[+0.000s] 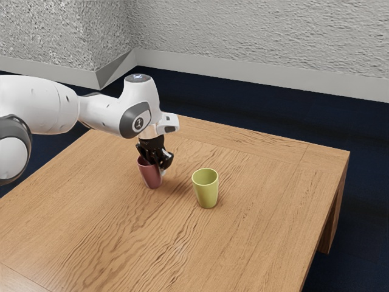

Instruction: Place the left cup onto the right cup

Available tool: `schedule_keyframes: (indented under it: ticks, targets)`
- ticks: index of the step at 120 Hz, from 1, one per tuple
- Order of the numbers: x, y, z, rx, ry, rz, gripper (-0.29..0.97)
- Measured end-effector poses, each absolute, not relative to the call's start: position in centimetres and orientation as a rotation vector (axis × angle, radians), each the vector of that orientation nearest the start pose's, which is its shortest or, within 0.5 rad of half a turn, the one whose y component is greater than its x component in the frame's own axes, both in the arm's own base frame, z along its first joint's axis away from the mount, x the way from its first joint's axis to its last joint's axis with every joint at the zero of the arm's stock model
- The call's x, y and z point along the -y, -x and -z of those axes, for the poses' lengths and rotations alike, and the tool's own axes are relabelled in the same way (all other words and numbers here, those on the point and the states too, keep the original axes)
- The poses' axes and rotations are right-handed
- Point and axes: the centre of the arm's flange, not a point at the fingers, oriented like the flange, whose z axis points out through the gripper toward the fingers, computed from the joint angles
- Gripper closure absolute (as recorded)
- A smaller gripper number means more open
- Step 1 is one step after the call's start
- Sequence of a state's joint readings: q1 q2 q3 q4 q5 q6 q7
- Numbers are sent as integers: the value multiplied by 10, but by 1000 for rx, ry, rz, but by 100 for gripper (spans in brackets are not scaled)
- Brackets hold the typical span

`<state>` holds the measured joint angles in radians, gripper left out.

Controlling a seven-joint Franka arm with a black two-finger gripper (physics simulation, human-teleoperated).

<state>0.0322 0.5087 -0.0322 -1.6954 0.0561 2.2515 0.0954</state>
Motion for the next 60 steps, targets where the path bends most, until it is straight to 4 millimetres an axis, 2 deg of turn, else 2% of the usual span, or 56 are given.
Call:
schedule_keyframes:
  ticks: [33,60]
  targets:
    - [-6,-678,-306,-190,3103,80,73]
    - [-6,-678,-306,-187,3096,82,77]
